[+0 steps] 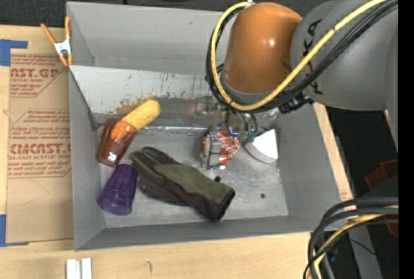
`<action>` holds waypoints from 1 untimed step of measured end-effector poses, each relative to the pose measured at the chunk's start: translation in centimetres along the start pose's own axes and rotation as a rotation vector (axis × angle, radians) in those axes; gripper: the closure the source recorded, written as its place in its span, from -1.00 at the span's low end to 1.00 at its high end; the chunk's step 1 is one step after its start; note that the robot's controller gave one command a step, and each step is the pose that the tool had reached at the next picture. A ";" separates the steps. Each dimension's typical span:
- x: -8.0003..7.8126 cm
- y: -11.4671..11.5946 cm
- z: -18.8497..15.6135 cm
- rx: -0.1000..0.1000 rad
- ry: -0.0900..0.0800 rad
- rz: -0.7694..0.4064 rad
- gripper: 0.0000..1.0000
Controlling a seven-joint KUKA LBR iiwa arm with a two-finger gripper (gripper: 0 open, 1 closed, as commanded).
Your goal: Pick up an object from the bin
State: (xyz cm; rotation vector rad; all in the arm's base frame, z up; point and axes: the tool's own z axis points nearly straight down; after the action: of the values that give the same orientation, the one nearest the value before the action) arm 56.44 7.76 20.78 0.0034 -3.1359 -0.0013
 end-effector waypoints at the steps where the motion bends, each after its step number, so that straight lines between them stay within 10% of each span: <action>1: -0.1 0.0 -0.5 -0.001 -0.007 0.001 -1.00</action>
Offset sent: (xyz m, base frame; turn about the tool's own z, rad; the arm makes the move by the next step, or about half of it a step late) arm -0.0185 0.0088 -0.1321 -0.1356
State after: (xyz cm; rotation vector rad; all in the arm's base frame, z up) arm 56.56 7.72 21.26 0.0018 -3.1432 -0.0023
